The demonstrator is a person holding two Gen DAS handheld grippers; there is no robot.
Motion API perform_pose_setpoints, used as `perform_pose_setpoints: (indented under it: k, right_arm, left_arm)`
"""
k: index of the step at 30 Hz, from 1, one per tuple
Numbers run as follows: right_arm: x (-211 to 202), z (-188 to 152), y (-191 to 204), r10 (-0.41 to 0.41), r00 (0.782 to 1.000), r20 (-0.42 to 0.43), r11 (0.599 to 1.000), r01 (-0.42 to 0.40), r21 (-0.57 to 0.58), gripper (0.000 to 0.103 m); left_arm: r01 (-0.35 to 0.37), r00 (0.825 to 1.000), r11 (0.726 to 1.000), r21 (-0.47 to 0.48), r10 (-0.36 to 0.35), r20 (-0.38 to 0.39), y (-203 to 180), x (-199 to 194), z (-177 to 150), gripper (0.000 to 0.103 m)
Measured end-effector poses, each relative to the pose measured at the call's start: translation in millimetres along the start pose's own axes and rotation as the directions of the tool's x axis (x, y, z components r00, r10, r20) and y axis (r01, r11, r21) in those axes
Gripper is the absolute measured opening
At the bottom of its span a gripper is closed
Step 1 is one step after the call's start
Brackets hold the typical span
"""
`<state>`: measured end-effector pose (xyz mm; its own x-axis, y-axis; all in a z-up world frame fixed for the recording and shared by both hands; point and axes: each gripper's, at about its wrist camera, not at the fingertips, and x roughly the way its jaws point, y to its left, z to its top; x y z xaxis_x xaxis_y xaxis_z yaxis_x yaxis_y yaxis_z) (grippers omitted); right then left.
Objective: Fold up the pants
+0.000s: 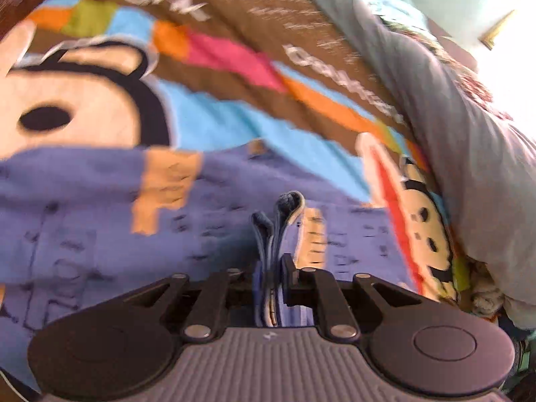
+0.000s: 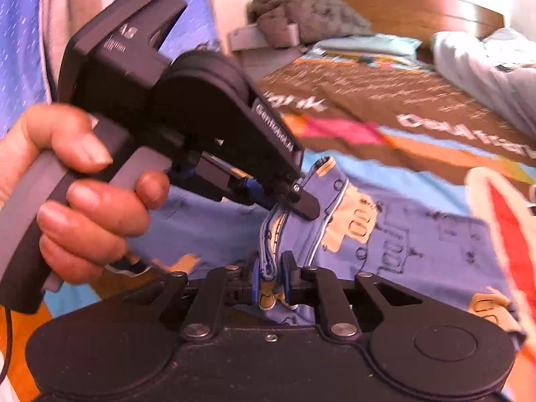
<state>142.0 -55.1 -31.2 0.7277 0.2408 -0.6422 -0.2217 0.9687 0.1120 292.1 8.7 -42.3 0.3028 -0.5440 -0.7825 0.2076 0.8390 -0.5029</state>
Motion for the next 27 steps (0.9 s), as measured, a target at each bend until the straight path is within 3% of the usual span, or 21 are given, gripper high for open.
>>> perform_pose_setpoints:
  k: [4, 6, 7, 9, 12, 16, 18, 21, 22, 24, 27]
  right_arm:
    - [3.8, -5.8, 11.1, 0.016, 1.0, -0.019, 0.999, -0.017, -0.028, 0.039]
    - [-9.4, -7.5, 1.1, 0.028, 1.0, 0.003, 1.0, -0.028, -0.006, 0.07]
    - [-18.5, -9.7, -8.5, 0.023, 1.0, 0.015, 1.0, -0.023, 0.012, 0.072]
    - [-37.3, -13.7, -33.1, 0.005, 1.0, 0.031, 0.999, -0.006, 0.04, 0.079]
    - [-66.6, -26.5, -79.4, -0.081, 0.996, 0.046, 0.994, 0.077, 0.077, 0.091]
    - [-89.6, -50.1, -138.7, -0.291, 0.957, 0.024, 0.954, 0.288, 0.081, 0.094]
    - [-95.2, -59.6, -160.7, -0.328, 0.945, 0.018, 0.938, 0.323, 0.127, 0.09]
    - [-98.6, -65.7, -177.5, -0.254, 0.967, 0.026, 0.95, 0.244, 0.194, 0.08]
    - [-95.9, -66.7, -176.8, -0.227, 0.974, 0.017, 0.959, 0.221, 0.176, 0.078]
    - [-92.5, -70.4, -170.8, -0.178, 0.984, 0.008, 0.975, 0.175, 0.134, 0.057]
    - [-91.1, -71.1, -166.6, -0.123, 0.992, 0.008, 0.989, 0.122, 0.088, 0.05]
  left_arm:
    - [0.043, 0.999, 0.995, -0.086, -0.042, 0.012, 19.0, 2.0, -3.5, 0.025]
    - [0.028, 0.999, 0.996, -0.08, -0.026, 0.028, 16.6, -2.4, -3.8, 0.041]
    - [0.005, 0.999, 0.998, -0.068, -0.002, 0.041, 13.0, -6.2, -4.1, 0.046]
    - [-0.061, 0.995, 0.998, -0.025, 0.063, 0.077, 0.6, -16.0, -5.9, 0.067]
    - [-0.158, 0.97, 0.986, 0.055, 0.145, 0.193, -30.4, -30.1, -9.4, 0.068]
    - [-0.128, 0.96, 0.979, 0.158, 0.082, 0.269, -78.3, -23.9, -6.2, 0.069]
    - [-0.113, 0.966, 0.969, 0.22, 0.055, 0.252, -105.3, -5.4, -2.4, 0.069]
    - [-0.076, 0.983, 0.946, 0.315, 0.019, 0.18, -140.6, 31.9, 2.1, 0.066]
    - [-0.052, 0.991, 0.941, 0.335, 0.008, 0.133, -150.3, 47.9, 4.2, 0.064]
    - [-0.031, 0.997, 0.937, 0.348, 0.003, 0.081, -160.7, 67.8, 3.7, 0.06]
    - [-0.042, 0.998, 0.924, 0.379, 0.022, 0.057, -169.5, 88.2, -0.4, 0.06]
